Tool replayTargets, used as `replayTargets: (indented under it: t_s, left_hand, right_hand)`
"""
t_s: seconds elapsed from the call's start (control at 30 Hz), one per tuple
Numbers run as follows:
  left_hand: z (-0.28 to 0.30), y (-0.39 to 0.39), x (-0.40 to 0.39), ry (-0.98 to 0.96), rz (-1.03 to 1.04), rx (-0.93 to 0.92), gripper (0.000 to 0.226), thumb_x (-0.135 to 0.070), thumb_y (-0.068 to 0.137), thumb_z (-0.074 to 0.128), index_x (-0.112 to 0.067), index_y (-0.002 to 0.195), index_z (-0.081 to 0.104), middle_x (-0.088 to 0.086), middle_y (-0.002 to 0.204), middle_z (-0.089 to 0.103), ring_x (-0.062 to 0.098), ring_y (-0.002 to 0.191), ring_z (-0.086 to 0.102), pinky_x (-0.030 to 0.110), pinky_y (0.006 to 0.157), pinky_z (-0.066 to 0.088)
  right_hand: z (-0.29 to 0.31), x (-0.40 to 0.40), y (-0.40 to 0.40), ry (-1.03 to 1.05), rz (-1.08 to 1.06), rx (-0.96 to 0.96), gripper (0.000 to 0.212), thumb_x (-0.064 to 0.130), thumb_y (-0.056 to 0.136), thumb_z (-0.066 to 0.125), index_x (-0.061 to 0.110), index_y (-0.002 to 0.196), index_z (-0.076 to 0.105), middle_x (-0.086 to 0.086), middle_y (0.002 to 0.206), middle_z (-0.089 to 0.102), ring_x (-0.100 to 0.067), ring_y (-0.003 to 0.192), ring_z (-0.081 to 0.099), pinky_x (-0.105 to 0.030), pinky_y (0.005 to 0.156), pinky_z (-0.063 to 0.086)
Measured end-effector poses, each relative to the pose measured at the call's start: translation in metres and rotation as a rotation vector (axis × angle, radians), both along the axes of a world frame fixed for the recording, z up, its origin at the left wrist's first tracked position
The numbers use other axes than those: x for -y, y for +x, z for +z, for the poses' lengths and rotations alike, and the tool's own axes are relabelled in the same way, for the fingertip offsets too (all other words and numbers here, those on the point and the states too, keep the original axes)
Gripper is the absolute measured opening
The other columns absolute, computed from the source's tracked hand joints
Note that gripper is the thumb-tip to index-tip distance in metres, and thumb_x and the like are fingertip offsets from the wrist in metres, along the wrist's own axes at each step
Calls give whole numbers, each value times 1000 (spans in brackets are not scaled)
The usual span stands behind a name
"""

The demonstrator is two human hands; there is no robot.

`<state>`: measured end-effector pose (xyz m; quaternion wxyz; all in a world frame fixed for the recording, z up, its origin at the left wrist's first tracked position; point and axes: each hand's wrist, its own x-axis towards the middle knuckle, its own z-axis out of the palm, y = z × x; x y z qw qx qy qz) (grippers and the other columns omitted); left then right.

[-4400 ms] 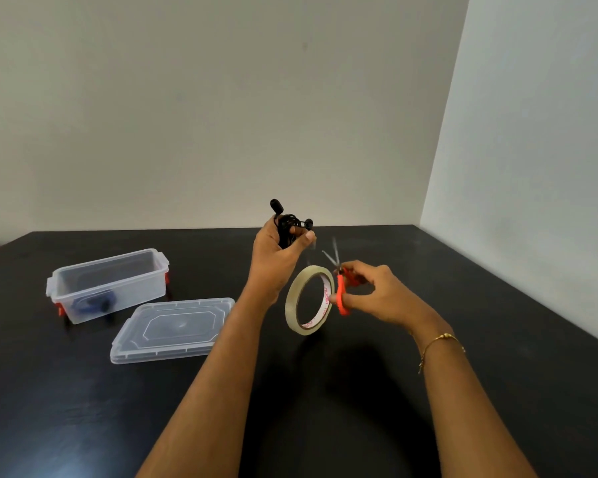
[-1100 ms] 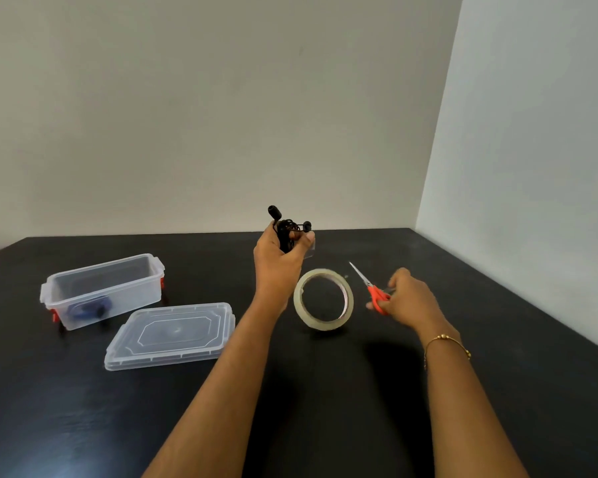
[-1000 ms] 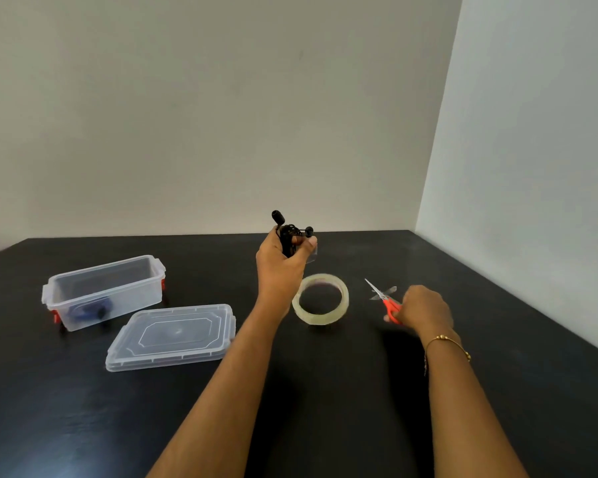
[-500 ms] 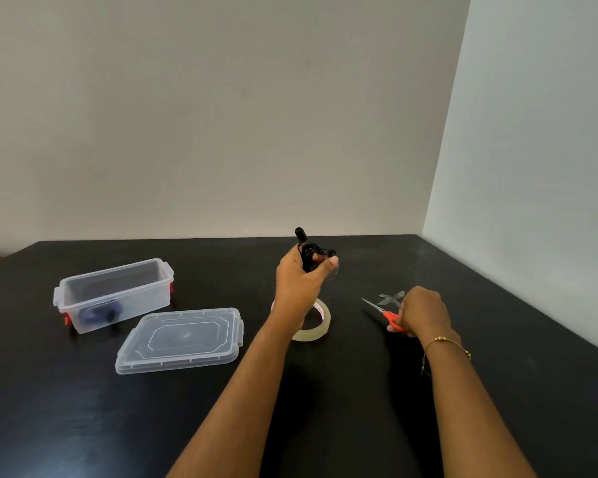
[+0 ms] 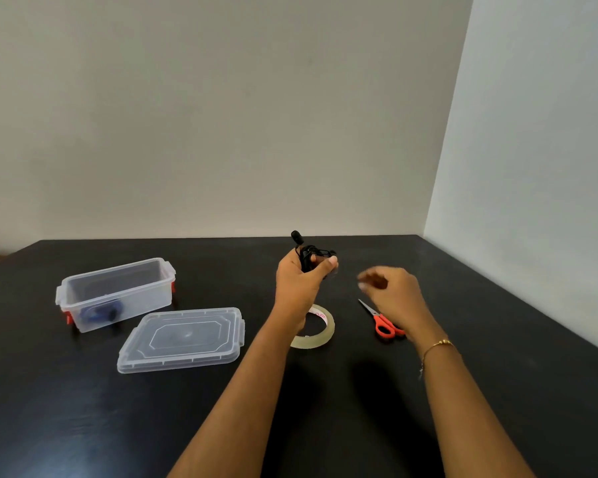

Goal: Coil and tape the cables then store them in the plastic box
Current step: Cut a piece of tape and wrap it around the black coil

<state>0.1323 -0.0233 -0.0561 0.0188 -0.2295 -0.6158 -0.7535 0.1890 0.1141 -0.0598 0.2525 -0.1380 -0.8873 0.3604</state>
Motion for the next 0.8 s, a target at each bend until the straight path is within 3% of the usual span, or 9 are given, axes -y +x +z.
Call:
replayTargets:
  t_s: [0.1, 0.2, 0.4, 0.5, 0.67, 0.8]
  left_hand:
    - [-4, -1, -1, -81, 141, -92, 14, -14, 82, 67, -21, 77, 56, -1, 79, 65, 11, 79, 64, 20, 72, 51]
    - [-5, 1, 0, -97, 177, -135, 18, -13, 84, 65, -25, 75, 54, -7, 76, 62, 4, 75, 60, 14, 65, 47]
    - [-6, 0, 0, -101, 123, -97, 12, -15, 82, 67, -21, 82, 57, -7, 81, 63, 3, 80, 60, 13, 67, 44]
    - [-8, -1, 1, -108, 118, -114, 14, -13, 82, 66, -23, 79, 57, -7, 79, 64, 3, 78, 61, 12, 65, 45]
    - [-10, -3, -1, -229, 155, -245, 16, -8, 83, 64, -22, 79, 57, -5, 78, 64, 9, 78, 63, 20, 72, 51]
    - [-11, -3, -2, -252, 200, -295, 11, -11, 83, 66, -16, 87, 58, -4, 81, 64, 9, 80, 62, 16, 72, 49]
  right_hand:
    - [10, 34, 6, -491, 186, -150, 20, 28, 87, 60, 11, 98, 64, -5, 95, 67, -17, 90, 65, -30, 78, 55]
    - [9, 49, 2, -726, 239, -174, 21, 22, 84, 64, 9, 99, 62, -10, 97, 68, -21, 91, 67, -33, 79, 57]
    - [5, 47, -1, -842, 182, -201, 22, 5, 84, 62, 3, 105, 61, -13, 96, 68, -24, 90, 67, -33, 77, 57]
    - [7, 48, -1, -969, 203, -174, 18, 12, 90, 55, 3, 102, 64, -14, 95, 68, -25, 89, 68, -34, 77, 57]
    - [9, 46, 1, -1200, 256, -138, 26, 30, 90, 54, 5, 89, 63, -7, 74, 67, -18, 74, 66, -29, 67, 57]
    - [5, 44, -1, -1147, 241, -156, 11, 10, 87, 59, 3, 94, 64, -7, 78, 66, -13, 69, 65, -24, 62, 58]
